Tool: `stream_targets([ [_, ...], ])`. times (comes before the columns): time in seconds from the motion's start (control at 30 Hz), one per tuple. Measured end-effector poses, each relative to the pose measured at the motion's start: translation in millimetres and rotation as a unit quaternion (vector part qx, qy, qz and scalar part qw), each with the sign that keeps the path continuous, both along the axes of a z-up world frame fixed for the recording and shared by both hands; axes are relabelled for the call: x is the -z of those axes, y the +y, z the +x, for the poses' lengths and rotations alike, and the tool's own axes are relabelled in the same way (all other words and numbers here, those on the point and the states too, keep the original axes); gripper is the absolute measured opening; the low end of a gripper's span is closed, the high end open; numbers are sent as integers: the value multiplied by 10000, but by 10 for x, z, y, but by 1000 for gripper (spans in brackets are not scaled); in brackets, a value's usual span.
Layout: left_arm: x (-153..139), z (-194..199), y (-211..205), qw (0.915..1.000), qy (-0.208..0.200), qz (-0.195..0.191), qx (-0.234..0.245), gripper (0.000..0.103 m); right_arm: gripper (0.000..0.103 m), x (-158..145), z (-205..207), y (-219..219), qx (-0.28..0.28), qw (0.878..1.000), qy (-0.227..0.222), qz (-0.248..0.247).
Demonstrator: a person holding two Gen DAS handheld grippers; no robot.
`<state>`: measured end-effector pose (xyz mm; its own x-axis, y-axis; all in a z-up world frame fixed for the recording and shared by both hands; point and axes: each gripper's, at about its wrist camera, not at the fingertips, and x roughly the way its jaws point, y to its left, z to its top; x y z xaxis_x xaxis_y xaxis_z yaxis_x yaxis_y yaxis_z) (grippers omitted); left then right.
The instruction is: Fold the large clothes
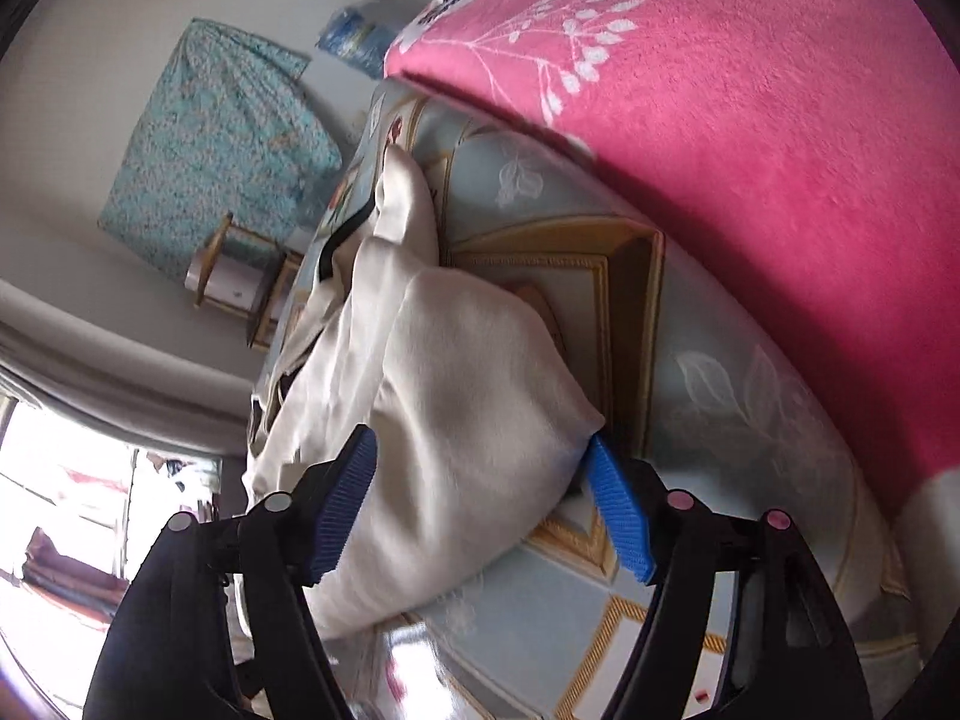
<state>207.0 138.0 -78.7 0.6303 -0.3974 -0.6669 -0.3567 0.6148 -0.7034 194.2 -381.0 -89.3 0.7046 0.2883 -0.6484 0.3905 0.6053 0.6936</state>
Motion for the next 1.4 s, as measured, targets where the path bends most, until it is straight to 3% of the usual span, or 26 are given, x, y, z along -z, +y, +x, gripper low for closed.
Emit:
stream_targets([
  [0.07,-83,27,-148,9967,28,807,121,52,45,12,38,37,156,9999,-20,-20],
  [0.13,-173,20,-287,9841,-71,1731,396,34,33,-5,87,77,193,9994,29,-271],
  [0.23,-435,-68,-638,9381,-645,3261,972,14,18,-208,128,222,-3,9953,-45,-970],
  [0.3,-577,-180,-729,9166,-930,3719,1132,10,16,-417,92,304,-117,9906,-237,-1343],
  [0.33,-652,-234,-739,9130,-1024,3772,1166,8,15,-510,63,319,-156,9894,-332,-1405],
  [0.6,-1172,-777,-689,9042,-1462,3728,1487,4,14,-888,-377,275,-309,9882,-659,-1350],
  [0.67,-1245,-1052,-596,9069,-1410,3659,1543,4,14,-863,-596,223,-373,9889,-647,-1286],
  [0.7,-1226,-1126,-571,9107,-1338,3574,1580,4,14,-814,-723,199,-411,9891,-603,-1280],
  [0.77,-1117,-1314,-397,9286,-1102,3141,1640,5,15,-679,-882,152,-501,9901,-457,-1228],
  [0.93,-539,-1508,-178,9419,-321,2763,1882,22,29,-254,-1058,-87,-847,9913,248,-979],
  [0.97,-493,-1543,-139,9460,-260,2653,1846,23,36,-266,-1101,-119,-812,9912,259,-1015],
  [1.03,-515,-1671,42,9580,-373,2306,1665,28,40,-415,-1238,-193,-683,9899,136,-1237],
  [1.07,-554,-1726,127,9605,-425,2325,1469,33,41,-520,-1307,-219,-528,9874,99,-1487],
  [1.1,-596,-1788,185,9595,-476,2478,1252,43,43,-594,-1346,-232,-422,9847,95,-1688],
  [1.17,-721,-1837,279,9579,-632,2624,980,45,47,-743,-1388,-224,-325,9804,24,-1941],
  [1.23,-809,-1768,331,9585,-737,2603,903,45,47,-874,-1330,-77,-575,9786,-159,-1970],
  [1.33,-894,-1489,120,9494,-815,2767,1245,45,49,-947,-1064,402,-1420,9682,-321,-2033],
  [1.4,-882,-1264,-117,9376,-728,2967,1660,45,52,-927,-865,825,-2136,9550,-380,-2024],
])
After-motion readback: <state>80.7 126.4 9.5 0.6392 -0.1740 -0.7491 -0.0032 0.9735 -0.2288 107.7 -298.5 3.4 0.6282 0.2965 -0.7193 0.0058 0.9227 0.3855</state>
